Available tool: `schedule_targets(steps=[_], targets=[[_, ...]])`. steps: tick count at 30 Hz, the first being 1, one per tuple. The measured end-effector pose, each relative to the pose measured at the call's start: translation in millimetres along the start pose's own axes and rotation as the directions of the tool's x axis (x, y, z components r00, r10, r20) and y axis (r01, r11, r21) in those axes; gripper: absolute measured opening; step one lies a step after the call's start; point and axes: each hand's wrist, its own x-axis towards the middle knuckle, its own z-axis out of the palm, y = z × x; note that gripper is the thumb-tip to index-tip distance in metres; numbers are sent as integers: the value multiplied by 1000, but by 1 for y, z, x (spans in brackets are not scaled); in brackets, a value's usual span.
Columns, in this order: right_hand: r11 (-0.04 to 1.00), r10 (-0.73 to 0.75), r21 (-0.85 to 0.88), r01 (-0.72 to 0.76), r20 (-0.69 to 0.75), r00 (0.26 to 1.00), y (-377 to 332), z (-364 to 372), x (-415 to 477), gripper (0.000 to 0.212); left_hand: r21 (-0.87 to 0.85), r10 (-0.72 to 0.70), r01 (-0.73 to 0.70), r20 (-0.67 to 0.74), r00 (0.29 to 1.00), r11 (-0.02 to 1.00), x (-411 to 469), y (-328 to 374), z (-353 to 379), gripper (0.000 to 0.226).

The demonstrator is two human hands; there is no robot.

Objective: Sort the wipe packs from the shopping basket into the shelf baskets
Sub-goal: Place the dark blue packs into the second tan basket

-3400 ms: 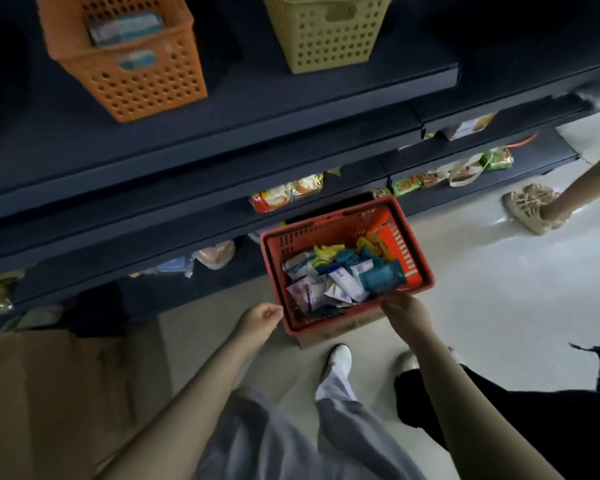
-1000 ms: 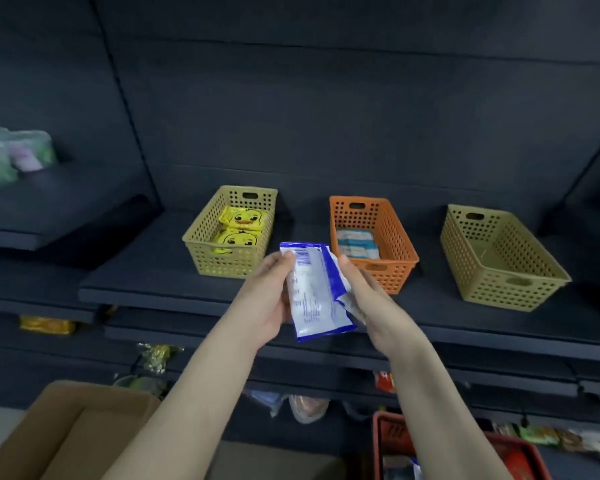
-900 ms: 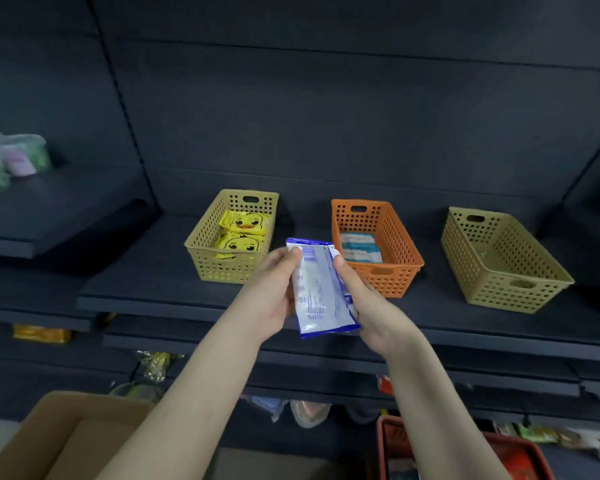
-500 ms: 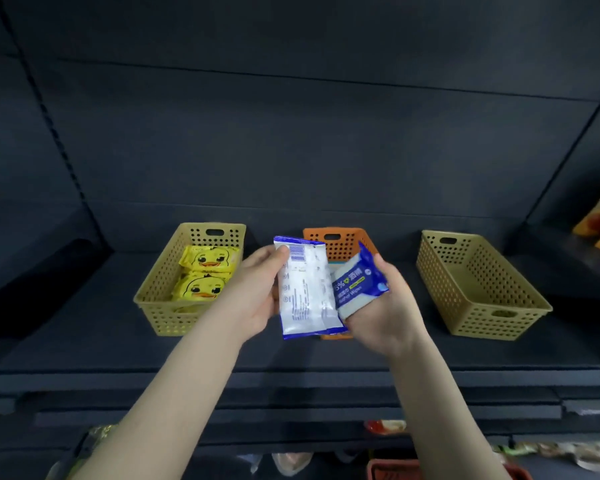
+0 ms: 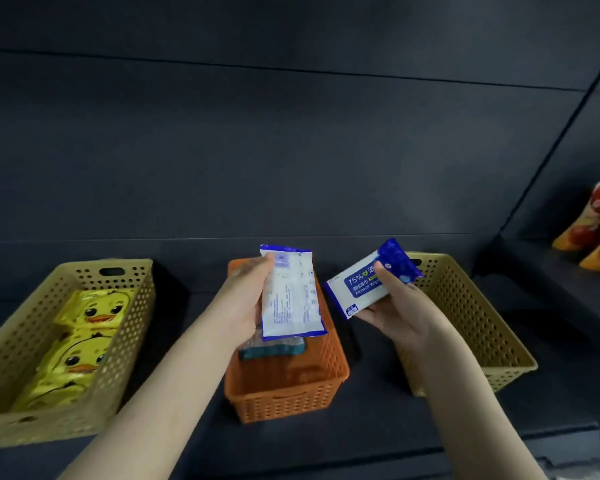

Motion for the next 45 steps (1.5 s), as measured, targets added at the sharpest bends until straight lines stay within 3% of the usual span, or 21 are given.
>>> schedule_targets(steps=[2,8,13,18,25,30,36,39,41,43,45], targets=[[1000,-14,-4,14,-67,998,-12,-20,13,23,4,-37,37,16,999,999,13,-8,18,22],[996,-75,-65,58,-316,946,-41,-75,41,10,52,-50,47,59,997,998,49,-31,57,22],[993,7,-97,-63,-499,867,-56,-111,66,26,19,-94,92,95,991,996,79,-43,77,30],[979,82,-116,-167,-527,846,-66,-138,89,22,28,-114,112,77,991,993,103,-47,91,27],[925,125,-213,-314,-610,783,-44,-173,146,55,108,-136,133,20,991,985,130,-54,104,31],[910,200,-175,-375,-608,768,-26,-166,163,38,87,-205,200,66,976,976,136,-56,110,40],[922,215,-144,-358,-580,786,4,-149,169,47,122,-220,207,102,970,971,130,-51,112,45],[877,208,-257,-407,-560,802,11,-136,167,37,145,-240,216,176,955,965,127,-48,113,58],[801,162,-400,-445,-572,804,5,-133,165,36,180,-245,210,202,948,961,124,-46,113,52],[731,145,-490,-474,-567,811,-8,-132,161,34,213,-256,214,192,948,953,120,-44,114,49],[675,153,-551,-492,-547,823,-20,-131,156,36,201,-296,261,170,940,944,119,-45,115,61]])
